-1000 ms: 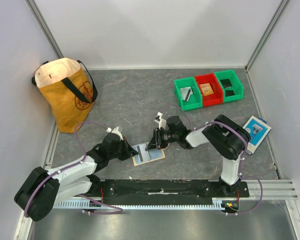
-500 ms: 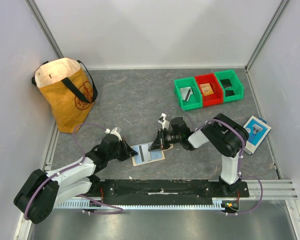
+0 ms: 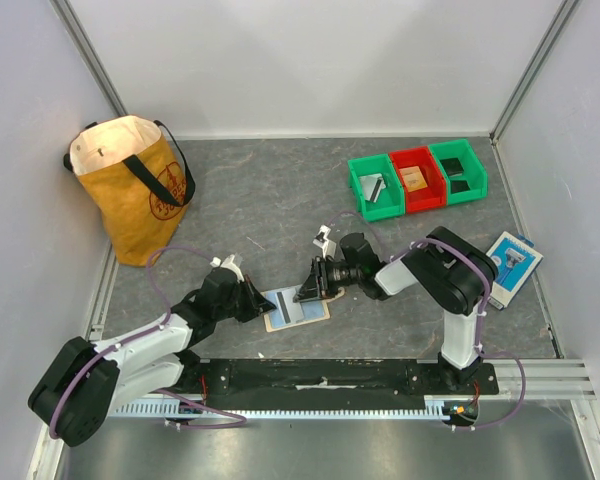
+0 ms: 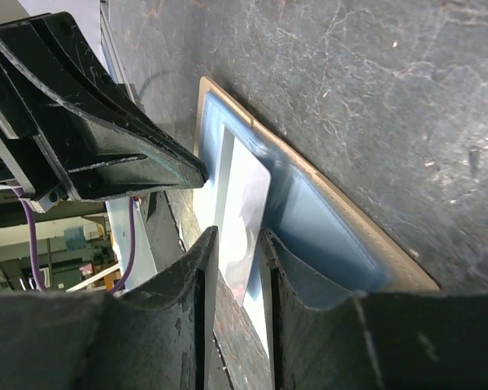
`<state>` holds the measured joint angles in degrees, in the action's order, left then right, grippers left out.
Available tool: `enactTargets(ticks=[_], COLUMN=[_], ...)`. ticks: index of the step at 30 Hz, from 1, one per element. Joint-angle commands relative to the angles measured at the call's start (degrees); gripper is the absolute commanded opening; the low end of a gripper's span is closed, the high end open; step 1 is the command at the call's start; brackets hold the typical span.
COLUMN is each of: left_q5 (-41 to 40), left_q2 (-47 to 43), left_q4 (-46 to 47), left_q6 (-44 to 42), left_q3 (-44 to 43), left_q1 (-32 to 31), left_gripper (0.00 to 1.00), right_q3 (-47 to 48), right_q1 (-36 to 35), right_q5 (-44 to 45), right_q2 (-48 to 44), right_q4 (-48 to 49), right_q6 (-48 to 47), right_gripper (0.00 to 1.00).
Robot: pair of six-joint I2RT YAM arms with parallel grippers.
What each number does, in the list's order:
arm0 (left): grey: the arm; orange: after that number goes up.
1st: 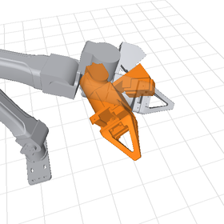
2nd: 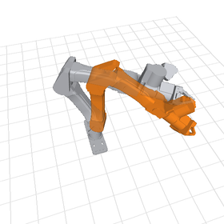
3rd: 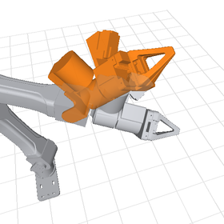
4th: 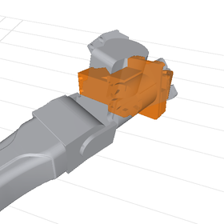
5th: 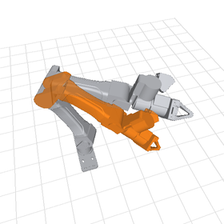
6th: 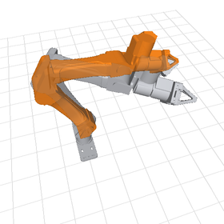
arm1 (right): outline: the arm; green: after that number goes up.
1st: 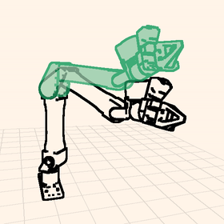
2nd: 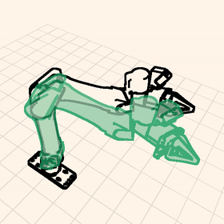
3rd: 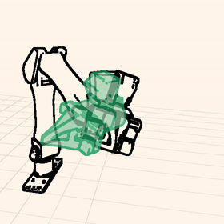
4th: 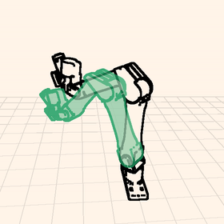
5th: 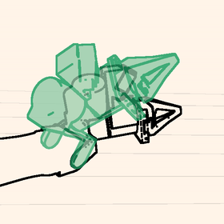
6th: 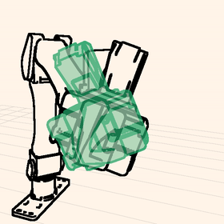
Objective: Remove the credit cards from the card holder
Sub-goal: Remove the credit card from the card holder.
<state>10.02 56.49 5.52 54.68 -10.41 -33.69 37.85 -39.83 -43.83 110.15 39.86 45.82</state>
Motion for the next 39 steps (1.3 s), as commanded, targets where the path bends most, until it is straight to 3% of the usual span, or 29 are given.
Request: enactTargets(ticks=[1,7,11,16,23,32,35,39], left_q5=[0.52,0.88,0.62,-0.18,-0.79,-0.27,0.26,0.53], left_q2=[0.64,0.73,0.20,-1.46,-2.53,-2.79,-3.22,-4.02], left_q4=[-0.34,0.02,0.02,-1.30,-2.35,-2.62,-3.49,-7.26], left_q6=[-0.10,-0.10,0.08,0.17,-0.18,-0.80,-1.15,-2.29], left_q3=[0.57,0.75,1.01,1.01,0.22,-2.50,-4.43,-8.73], left_q1=[0.47,0.47,0.47,0.47,0.56,0.91,0.91,1.00], left_gripper=[0.02,0.02,0.02,0.02,0.02,0.02,0.13,0.53], right_q3=[1.27,1.79,1.79,0.13,2.67,3.64,3.29,4.78], right_q1=[-0.86,-0.86,-0.68,2.12,4.85,6.35,6.79,6.79], right_q5=[0.42,0.33,0.42,0.85,7.00,10.17,11.92,15.52], right_q2=[1.47,2.79,2.44,-1.15,-10.73,-15.67,-17.76,-22.68], right_q4=[-0.66,-0.39,-0.92,-4.25,-25.51,-34.66,-36.60,-41.94], right_q6=[-1.09,-1.17,-1.96,-4.15,-18.21,-22.53,-24.11,-27.88], right_gripper=[0.34,0.22,0.01,0.00,0.00,0.00,0.00,0.00])
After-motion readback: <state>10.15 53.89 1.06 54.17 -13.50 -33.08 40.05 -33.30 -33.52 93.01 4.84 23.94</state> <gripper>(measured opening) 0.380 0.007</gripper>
